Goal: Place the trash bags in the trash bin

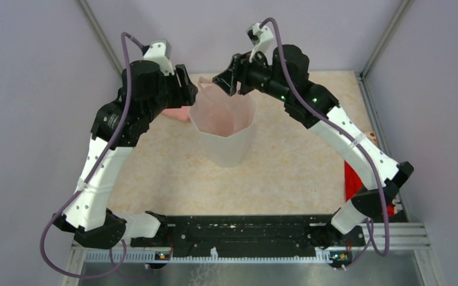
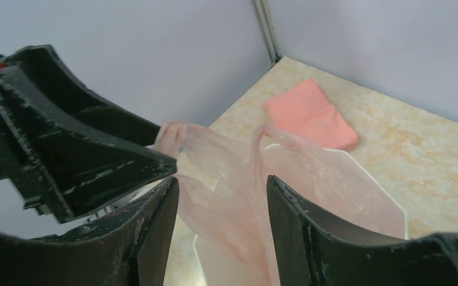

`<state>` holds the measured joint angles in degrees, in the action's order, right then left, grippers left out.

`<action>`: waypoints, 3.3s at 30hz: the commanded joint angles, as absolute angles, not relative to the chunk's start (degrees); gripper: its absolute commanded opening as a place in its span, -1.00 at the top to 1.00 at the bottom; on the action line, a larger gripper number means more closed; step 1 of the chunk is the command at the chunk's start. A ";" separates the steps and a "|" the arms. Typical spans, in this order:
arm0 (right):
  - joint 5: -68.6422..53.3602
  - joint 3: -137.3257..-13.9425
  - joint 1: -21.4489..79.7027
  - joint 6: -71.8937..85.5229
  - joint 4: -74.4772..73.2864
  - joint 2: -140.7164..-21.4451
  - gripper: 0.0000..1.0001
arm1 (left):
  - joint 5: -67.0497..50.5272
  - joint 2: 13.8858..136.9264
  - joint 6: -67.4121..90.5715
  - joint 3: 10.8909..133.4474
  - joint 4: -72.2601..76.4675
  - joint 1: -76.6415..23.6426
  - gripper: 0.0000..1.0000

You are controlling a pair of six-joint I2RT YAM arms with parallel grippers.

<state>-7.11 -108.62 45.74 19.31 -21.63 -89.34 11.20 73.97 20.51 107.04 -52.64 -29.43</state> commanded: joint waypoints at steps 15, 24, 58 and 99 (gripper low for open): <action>4.34 -142.29 51.20 9.97 -42.50 -114.90 -0.25 | 16.20 66.24 20.58 98.15 -51.18 -29.44 0.71; 18.39 -141.61 54.48 6.49 -43.86 -117.58 -0.25 | 15.20 64.92 20.57 96.49 -49.96 -29.44 0.81; 27.87 -95.12 52.48 18.03 -44.30 -69.32 1.00 | 24.01 59.95 24.12 84.38 -57.00 -25.28 1.00; -3.52 -66.48 42.73 25.75 -24.71 -63.78 0.76 | -5.13 73.66 27.22 63.64 -36.44 -14.05 1.00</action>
<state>-2.72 -68.42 40.80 24.97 -28.21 -65.19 -3.40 72.99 27.09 64.73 -38.96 -13.91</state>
